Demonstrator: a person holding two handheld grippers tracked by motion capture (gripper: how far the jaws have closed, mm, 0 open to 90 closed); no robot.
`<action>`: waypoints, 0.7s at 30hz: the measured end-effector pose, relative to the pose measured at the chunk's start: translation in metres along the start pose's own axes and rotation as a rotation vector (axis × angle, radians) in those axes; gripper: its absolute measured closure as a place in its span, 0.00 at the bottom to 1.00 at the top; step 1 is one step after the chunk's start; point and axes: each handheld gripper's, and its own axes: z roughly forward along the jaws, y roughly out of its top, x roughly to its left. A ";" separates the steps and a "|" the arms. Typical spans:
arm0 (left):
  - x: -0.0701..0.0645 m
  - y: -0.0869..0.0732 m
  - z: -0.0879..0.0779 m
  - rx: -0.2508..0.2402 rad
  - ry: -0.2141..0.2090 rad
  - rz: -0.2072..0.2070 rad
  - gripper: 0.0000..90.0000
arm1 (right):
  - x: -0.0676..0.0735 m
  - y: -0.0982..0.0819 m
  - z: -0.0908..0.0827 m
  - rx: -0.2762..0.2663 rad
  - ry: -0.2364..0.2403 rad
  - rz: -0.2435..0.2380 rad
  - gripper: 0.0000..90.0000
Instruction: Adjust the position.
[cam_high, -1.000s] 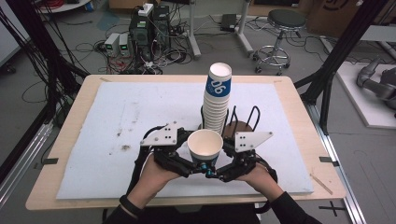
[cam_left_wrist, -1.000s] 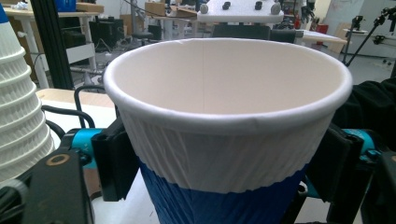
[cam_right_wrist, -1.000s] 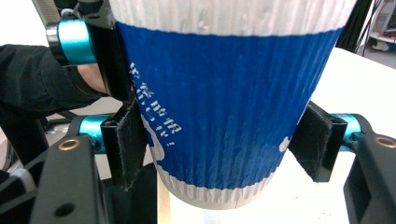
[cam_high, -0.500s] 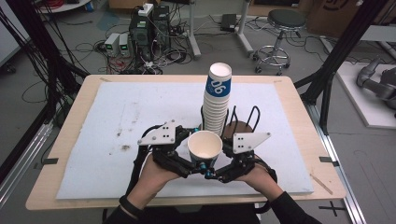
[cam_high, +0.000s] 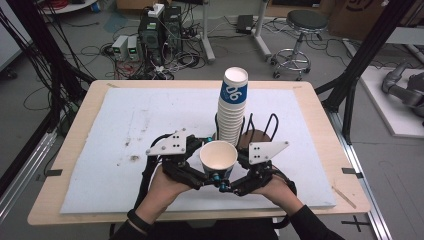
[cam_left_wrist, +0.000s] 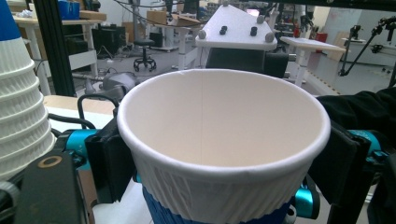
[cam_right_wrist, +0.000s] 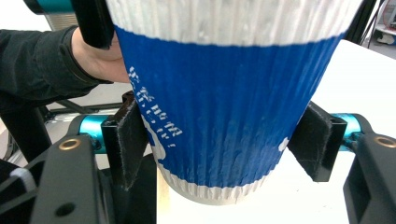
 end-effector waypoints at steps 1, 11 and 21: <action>0.000 0.000 -0.001 0.005 0.004 0.007 0.22 | 0.000 0.000 0.000 0.003 0.000 -0.001 0.30; 0.007 -0.005 -0.019 0.017 0.070 0.015 0.23 | -0.008 0.000 -0.014 -0.022 -0.041 0.009 0.23; 0.013 -0.013 -0.046 0.040 0.156 0.018 0.23 | -0.019 -0.002 -0.040 -0.020 -0.179 0.011 0.22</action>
